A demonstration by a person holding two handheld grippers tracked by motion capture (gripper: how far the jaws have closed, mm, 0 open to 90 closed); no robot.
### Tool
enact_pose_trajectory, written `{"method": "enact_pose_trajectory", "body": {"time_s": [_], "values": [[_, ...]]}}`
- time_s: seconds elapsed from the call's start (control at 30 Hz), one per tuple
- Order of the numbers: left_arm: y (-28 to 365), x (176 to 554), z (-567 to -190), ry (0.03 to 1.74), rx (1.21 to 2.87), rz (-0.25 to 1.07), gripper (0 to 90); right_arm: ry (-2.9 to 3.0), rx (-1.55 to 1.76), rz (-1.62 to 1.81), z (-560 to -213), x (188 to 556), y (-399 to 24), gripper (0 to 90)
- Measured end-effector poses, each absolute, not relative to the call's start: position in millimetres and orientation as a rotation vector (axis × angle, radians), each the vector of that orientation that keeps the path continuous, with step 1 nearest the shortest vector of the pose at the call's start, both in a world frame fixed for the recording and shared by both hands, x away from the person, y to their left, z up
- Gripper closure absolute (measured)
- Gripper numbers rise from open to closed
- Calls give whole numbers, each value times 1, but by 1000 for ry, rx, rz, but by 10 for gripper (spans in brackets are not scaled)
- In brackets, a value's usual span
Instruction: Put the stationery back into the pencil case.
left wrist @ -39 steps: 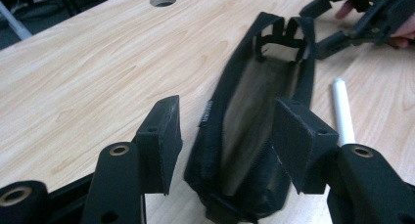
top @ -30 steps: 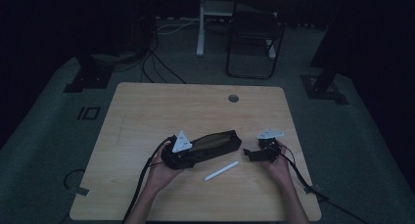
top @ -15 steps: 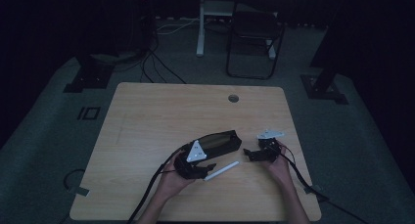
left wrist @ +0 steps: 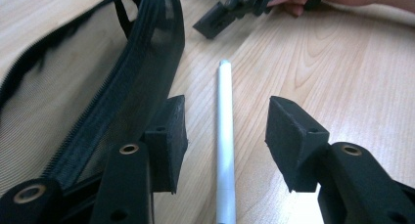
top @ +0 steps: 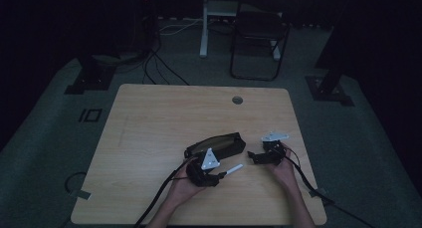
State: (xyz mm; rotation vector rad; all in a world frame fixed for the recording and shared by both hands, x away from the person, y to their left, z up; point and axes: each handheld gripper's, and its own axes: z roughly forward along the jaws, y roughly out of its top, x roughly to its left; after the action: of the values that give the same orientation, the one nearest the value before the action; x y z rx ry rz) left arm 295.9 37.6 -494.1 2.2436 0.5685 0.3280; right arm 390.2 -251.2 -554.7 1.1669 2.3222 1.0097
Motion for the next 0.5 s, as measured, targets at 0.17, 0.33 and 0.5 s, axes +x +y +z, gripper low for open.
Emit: {"method": "enact_pose_trajectory", "body": {"time_s": [0.17, 0.33, 0.5], "values": [[36, 298, -504, 594, 2253, 321, 534, 2322, 1168, 1010, -555, 390, -251, 133], [30, 301, -515, 592, 2281, 316, 558, 2322, 1168, 1010, -555, 390, -251, 133], [24, 303, -522, 581, 2308, 319, 574, 2322, 1167, 1010, -555, 390, -251, 133]]}}
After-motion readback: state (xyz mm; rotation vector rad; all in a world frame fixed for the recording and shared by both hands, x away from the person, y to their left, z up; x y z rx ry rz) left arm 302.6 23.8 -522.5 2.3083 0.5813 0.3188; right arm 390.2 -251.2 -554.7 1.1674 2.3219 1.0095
